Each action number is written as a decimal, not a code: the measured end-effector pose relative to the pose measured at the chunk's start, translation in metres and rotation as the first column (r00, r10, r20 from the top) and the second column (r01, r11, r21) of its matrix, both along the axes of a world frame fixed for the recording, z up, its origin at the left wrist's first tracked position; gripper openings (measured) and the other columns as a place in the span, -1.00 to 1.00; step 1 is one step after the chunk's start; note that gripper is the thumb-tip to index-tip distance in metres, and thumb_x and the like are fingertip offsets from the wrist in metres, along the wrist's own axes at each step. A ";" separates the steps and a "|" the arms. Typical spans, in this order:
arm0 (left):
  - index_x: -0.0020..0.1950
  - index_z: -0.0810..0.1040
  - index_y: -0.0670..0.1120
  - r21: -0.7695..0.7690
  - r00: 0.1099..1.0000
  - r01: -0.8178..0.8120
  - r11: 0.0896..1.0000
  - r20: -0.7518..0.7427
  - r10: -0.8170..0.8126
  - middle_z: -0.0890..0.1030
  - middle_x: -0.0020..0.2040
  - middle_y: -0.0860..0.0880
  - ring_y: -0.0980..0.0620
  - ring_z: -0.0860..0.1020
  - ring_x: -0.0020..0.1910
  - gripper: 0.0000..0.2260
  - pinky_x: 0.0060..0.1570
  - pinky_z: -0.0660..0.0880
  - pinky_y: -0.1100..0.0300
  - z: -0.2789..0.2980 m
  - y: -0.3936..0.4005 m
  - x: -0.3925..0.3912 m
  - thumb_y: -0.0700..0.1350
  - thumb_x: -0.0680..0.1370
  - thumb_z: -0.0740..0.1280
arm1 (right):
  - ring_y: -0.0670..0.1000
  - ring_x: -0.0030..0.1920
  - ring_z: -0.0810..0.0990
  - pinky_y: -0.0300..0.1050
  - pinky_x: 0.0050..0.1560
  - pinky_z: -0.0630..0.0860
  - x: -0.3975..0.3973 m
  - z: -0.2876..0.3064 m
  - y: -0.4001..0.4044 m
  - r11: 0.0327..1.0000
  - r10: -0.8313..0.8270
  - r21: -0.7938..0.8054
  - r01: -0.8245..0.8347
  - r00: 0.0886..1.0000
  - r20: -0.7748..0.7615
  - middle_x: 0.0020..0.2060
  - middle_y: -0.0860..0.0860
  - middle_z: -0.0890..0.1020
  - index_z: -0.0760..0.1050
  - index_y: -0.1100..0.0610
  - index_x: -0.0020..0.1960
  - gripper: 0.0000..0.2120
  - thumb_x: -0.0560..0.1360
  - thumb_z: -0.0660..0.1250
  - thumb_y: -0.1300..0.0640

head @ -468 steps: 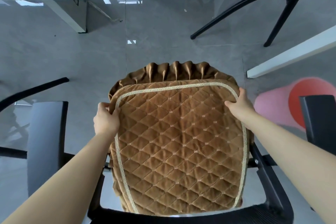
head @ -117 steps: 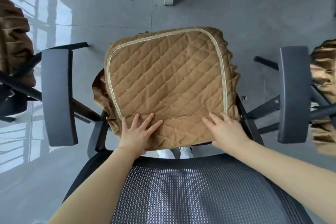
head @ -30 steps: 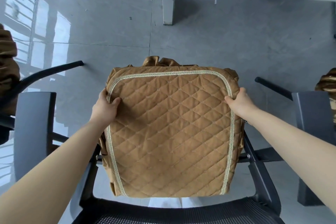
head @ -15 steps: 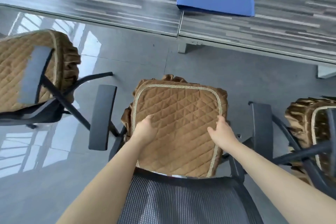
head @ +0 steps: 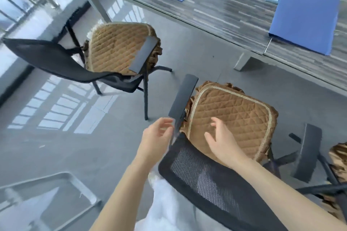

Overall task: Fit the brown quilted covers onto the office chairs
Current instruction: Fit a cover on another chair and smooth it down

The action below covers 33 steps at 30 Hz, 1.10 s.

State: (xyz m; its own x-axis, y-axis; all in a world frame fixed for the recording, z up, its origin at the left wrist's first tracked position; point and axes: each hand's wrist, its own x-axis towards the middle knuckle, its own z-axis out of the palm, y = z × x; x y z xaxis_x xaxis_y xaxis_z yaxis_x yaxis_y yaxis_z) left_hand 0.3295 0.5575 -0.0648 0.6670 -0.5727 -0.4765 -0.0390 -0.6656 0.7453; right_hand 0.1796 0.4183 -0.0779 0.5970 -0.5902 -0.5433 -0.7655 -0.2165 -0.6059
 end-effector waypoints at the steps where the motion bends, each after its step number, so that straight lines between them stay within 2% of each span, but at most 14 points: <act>1: 0.06 0.56 0.10 -0.021 0.999 -0.035 0.999 0.016 0.036 0.66 -0.08 0.16 0.37 0.57 -0.15 -0.80 -0.13 0.42 0.48 0.005 0.019 0.008 -0.20 0.58 0.29 | 0.04 0.43 0.32 -0.05 0.41 0.26 0.011 0.005 0.015 0.999 0.031 -0.018 -0.031 0.999 0.016 0.45 0.04 0.33 0.11 0.09 0.51 -0.47 0.60 0.19 0.05; 4: 0.06 0.55 0.09 -0.030 0.994 -0.107 0.994 0.026 0.108 0.67 -0.09 0.16 0.37 0.56 -0.13 -0.80 -0.19 0.40 0.54 0.017 0.086 0.035 -0.22 0.58 0.29 | 0.04 0.42 0.35 -0.05 0.38 0.29 0.048 0.027 0.068 0.995 0.099 -0.034 -0.097 0.995 0.033 0.44 0.02 0.35 0.15 0.06 0.49 -0.49 0.60 0.20 0.03; 7: -0.02 0.54 0.17 -0.043 0.983 -0.178 0.983 0.025 0.179 0.67 -0.22 0.22 0.32 0.59 -0.16 -0.72 -0.17 0.41 0.52 0.027 0.157 0.060 -0.26 0.57 0.31 | 0.02 0.38 0.39 -0.09 0.34 0.31 0.079 0.042 0.120 0.987 0.160 -0.043 -0.158 0.986 0.053 0.39 0.02 0.41 0.20 0.07 0.47 -0.53 0.60 0.21 0.04; 9: -0.05 0.54 0.21 -0.032 0.974 -0.224 0.974 0.030 0.225 0.66 -0.27 0.25 0.24 0.60 -0.23 -0.67 -0.21 0.46 0.47 0.034 0.197 0.077 -0.28 0.57 0.29 | 0.03 0.33 0.43 -0.11 0.29 0.33 0.097 0.050 0.148 0.983 0.179 -0.050 -0.175 0.981 0.069 0.33 0.03 0.47 0.23 0.08 0.45 -0.55 0.60 0.22 0.05; 10: -0.06 0.54 0.20 -0.039 0.965 -0.256 0.966 0.039 0.258 0.67 -0.28 0.20 0.16 0.61 -0.25 -0.65 -0.24 0.47 0.43 0.038 0.216 0.087 -0.30 0.56 0.28 | 0.03 0.31 0.44 -0.11 0.26 0.33 0.107 0.054 0.161 0.982 0.185 -0.055 -0.181 0.980 0.073 0.31 0.03 0.48 0.24 0.09 0.44 -0.56 0.60 0.22 0.05; 12: -0.07 0.54 0.18 -0.040 0.946 -0.313 0.949 0.071 0.315 0.66 -0.23 0.12 0.04 0.61 -0.22 -0.64 -0.28 0.46 0.41 0.046 0.247 0.105 -0.33 0.56 0.28 | 0.03 0.28 0.47 -0.10 0.24 0.36 0.125 0.059 0.180 0.982 0.186 -0.059 -0.182 0.980 0.073 0.29 0.02 0.50 0.26 0.08 0.43 -0.57 0.60 0.21 0.03; 14: -0.06 0.52 0.21 -0.025 0.935 -0.335 0.942 0.114 0.336 0.66 -0.15 0.10 0.08 0.61 -0.12 -0.68 -0.26 0.43 0.46 0.053 0.275 0.129 -0.26 0.58 0.29 | 0.02 0.26 0.48 -0.03 0.24 0.41 0.150 0.065 0.201 0.977 0.208 -0.054 -0.205 0.976 0.066 0.29 -0.02 0.50 0.26 0.05 0.43 -0.57 0.60 0.19 -0.01; 16: -0.03 0.50 0.22 -0.021 0.932 -0.336 0.942 0.138 0.336 0.64 -0.09 0.14 0.13 0.60 -0.05 -0.71 -0.15 0.43 0.40 0.058 0.289 0.151 -0.23 0.58 0.30 | 0.01 0.28 0.46 0.01 0.26 0.41 0.173 0.069 0.210 0.969 0.245 -0.046 -0.243 0.968 0.054 0.30 -0.03 0.49 0.24 0.06 0.44 -0.56 0.61 0.17 -0.03; 20: 0.05 0.52 0.15 -0.037 0.923 -0.337 0.941 0.186 0.337 0.61 -0.07 0.19 0.19 0.57 -0.01 -0.74 0.05 0.47 0.17 0.062 0.290 0.201 -0.24 0.56 0.30 | 0.02 0.32 0.43 -0.09 0.25 0.37 0.230 0.077 0.210 0.951 0.308 -0.040 -0.306 0.951 0.042 0.35 0.00 0.44 0.20 0.08 0.47 -0.54 0.62 0.15 -0.03; 25: 0.16 0.54 0.07 -0.014 0.932 -0.302 0.953 0.205 0.299 0.60 -0.02 0.14 0.14 0.56 0.05 -0.77 0.07 0.47 0.20 0.064 0.268 0.263 -0.19 0.58 0.27 | 0.04 0.34 0.42 -0.15 0.16 0.35 0.300 0.085 0.188 0.946 0.318 -0.080 -0.313 0.947 0.051 0.37 0.01 0.44 0.19 0.06 0.48 -0.54 0.62 0.15 -0.02; 29: 0.21 0.53 0.03 -0.020 0.925 -0.310 0.951 0.226 0.306 0.61 0.04 0.09 0.11 0.55 0.08 -0.75 0.15 0.50 0.09 0.062 0.240 0.324 -0.20 0.58 0.25 | 0.05 0.39 0.38 -0.12 0.23 0.32 0.370 0.087 0.163 0.944 0.323 -0.096 -0.315 0.943 0.079 0.41 0.04 0.42 0.21 0.08 0.49 -0.53 0.62 0.16 0.00; 31: 0.27 0.52 0.01 -0.007 0.928 -0.289 0.957 0.245 0.282 0.60 0.05 0.09 0.10 0.55 0.10 -0.73 0.15 0.48 0.16 0.060 0.223 0.360 -0.19 0.59 0.26 | 0.06 0.39 0.39 -0.08 0.28 0.34 0.410 0.089 0.147 0.937 0.337 -0.128 -0.325 0.938 0.083 0.41 0.04 0.42 0.21 0.09 0.49 -0.53 0.61 0.17 0.01; 33: 0.30 0.51 -0.02 0.003 0.929 -0.243 0.970 0.290 0.232 0.59 0.07 0.09 0.14 0.53 0.08 -0.70 0.09 0.39 0.33 0.060 0.208 0.388 -0.20 0.58 0.28 | 0.06 0.39 0.39 -0.03 0.32 0.37 0.442 0.093 0.133 0.932 0.346 -0.143 -0.332 0.935 0.080 0.42 0.04 0.40 0.20 0.08 0.49 -0.52 0.61 0.17 -0.01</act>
